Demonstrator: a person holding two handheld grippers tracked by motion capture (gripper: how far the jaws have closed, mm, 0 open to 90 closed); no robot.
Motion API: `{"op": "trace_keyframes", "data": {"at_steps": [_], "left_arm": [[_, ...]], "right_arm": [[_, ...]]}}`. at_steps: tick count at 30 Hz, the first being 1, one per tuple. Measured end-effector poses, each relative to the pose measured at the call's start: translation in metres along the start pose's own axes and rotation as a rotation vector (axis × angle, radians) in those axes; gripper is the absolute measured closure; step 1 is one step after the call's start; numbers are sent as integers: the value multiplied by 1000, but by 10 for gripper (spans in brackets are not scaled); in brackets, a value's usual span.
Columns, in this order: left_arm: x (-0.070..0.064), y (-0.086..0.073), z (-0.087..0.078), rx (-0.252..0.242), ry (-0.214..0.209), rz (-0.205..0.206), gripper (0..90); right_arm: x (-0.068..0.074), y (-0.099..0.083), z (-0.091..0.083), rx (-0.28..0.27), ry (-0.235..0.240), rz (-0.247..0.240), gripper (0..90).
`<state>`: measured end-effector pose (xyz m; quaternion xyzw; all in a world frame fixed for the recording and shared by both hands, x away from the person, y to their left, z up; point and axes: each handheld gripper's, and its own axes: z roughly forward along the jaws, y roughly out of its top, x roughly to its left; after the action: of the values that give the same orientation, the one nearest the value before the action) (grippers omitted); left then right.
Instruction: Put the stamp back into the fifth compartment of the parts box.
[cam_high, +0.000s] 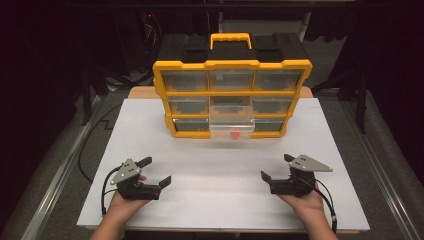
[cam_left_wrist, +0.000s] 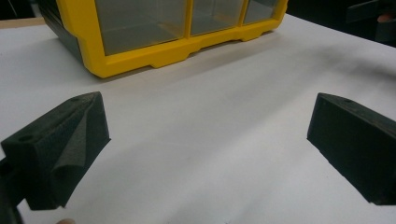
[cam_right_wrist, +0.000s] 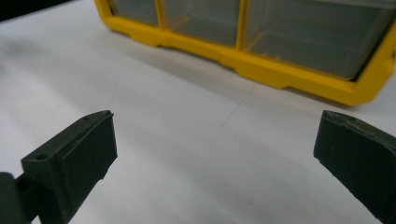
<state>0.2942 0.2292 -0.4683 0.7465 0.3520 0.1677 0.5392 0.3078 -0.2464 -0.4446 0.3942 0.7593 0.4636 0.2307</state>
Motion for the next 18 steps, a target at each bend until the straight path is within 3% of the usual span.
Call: {"op": "trace_keyframes", "data": {"at_steps": [2, 4, 7, 10, 13, 18], "left_arm": [[1, 0, 0, -5, 1, -6, 2], [0, 0, 1, -5, 7, -2, 2], [0, 0, 2, -1, 17, -9, 2], [0, 0, 2, -12, 29, -20, 2], [1, 0, 3, -16, 38, -33, 2], [0, -1, 2, -16, 43, -23, 2]], "right_arm": [[-3, -5, -9, -48, -9, 11, 1], [-5, -11, -15, -70, -34, -18, 1], [-9, -14, -17, -59, -27, -37, 1], [-13, -17, -17, -74, -19, 7, 1], [-12, -18, -15, -75, -24, 17, 1], [-11, -16, -12, -66, -24, -7, 1]]}}
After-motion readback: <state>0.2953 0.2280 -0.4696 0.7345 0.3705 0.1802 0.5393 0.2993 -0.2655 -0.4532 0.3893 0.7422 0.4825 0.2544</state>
